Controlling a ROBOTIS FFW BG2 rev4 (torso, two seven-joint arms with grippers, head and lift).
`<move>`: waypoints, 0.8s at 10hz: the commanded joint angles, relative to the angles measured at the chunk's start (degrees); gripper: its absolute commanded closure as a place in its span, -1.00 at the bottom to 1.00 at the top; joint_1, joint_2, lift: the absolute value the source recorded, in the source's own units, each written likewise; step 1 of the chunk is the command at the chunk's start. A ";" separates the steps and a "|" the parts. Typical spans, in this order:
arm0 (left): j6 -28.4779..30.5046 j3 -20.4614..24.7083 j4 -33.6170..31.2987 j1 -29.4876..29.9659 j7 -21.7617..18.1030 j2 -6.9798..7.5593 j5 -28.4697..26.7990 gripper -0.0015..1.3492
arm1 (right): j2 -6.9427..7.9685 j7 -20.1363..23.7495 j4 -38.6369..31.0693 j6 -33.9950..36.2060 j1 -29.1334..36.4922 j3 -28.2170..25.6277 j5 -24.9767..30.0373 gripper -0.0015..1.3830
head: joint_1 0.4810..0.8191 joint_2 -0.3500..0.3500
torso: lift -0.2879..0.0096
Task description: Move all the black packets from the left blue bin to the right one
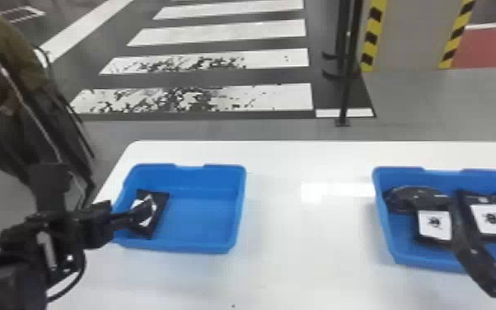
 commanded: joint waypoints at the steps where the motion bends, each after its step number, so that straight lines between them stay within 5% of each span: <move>1: 1.96 -0.10 1.89 -2.30 0.65 0.40 -2.47 -0.73 | 0.15 0.04 -2.94 1.16 4.03 1.28 -1.09 -0.81 | 0.27 0.58 | -0.01; 4: 2.80 -1.35 10.61 -8.63 1.17 0.67 -4.87 -0.73 | 0.07 1.45 -4.49 4.53 6.56 1.51 -1.89 -0.81 | 0.27 0.78 | -0.01; 8: 5.05 -5.58 18.77 -13.83 1.52 1.11 -5.79 -0.73 | 0.07 2.94 -2.24 5.94 5.01 2.08 -3.49 -0.81 | 0.27 0.76 | -0.01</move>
